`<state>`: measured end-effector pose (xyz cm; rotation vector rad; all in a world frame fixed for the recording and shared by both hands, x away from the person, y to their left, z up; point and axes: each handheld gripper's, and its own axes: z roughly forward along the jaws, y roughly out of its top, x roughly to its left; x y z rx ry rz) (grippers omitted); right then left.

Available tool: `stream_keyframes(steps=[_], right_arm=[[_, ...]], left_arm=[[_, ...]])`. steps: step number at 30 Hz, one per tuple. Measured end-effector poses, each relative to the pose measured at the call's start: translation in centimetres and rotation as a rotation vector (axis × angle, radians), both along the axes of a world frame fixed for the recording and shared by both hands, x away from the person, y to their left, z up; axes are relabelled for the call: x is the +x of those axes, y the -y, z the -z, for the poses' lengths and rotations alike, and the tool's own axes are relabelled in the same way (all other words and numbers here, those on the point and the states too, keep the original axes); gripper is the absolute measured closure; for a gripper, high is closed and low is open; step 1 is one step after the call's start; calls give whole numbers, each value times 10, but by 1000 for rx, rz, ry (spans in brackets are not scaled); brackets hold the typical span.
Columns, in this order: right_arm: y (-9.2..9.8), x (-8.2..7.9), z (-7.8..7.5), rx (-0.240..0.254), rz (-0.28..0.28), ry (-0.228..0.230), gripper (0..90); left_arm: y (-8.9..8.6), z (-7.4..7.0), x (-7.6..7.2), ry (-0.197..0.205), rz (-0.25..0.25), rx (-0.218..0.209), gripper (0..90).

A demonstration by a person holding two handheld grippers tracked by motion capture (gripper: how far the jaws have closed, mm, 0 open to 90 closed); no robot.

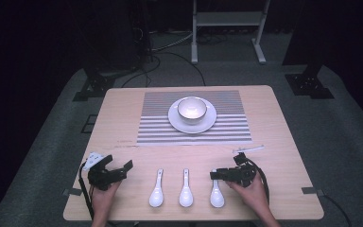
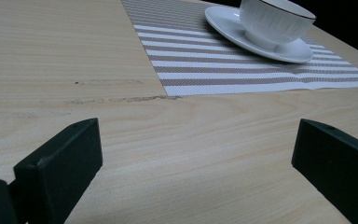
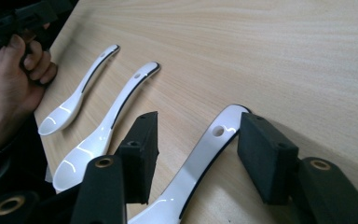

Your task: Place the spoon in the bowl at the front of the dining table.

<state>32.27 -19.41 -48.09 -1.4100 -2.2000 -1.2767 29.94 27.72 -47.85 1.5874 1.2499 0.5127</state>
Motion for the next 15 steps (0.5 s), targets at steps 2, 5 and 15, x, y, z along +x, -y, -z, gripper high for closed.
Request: stream_keyframes(steps=[2, 5, 15], right_arm=[[-1, 0, 1, -5, -2, 6, 491], [-3, -1, -1, -28, 6, 14, 513], [-17, -7, -8, -177, 9, 94, 613]], left_arm=[[0, 0, 0, 0, 0, 1, 3], [0, 0, 0, 0, 0, 1, 3], [0, 0, 0, 3, -1, 0, 3]])
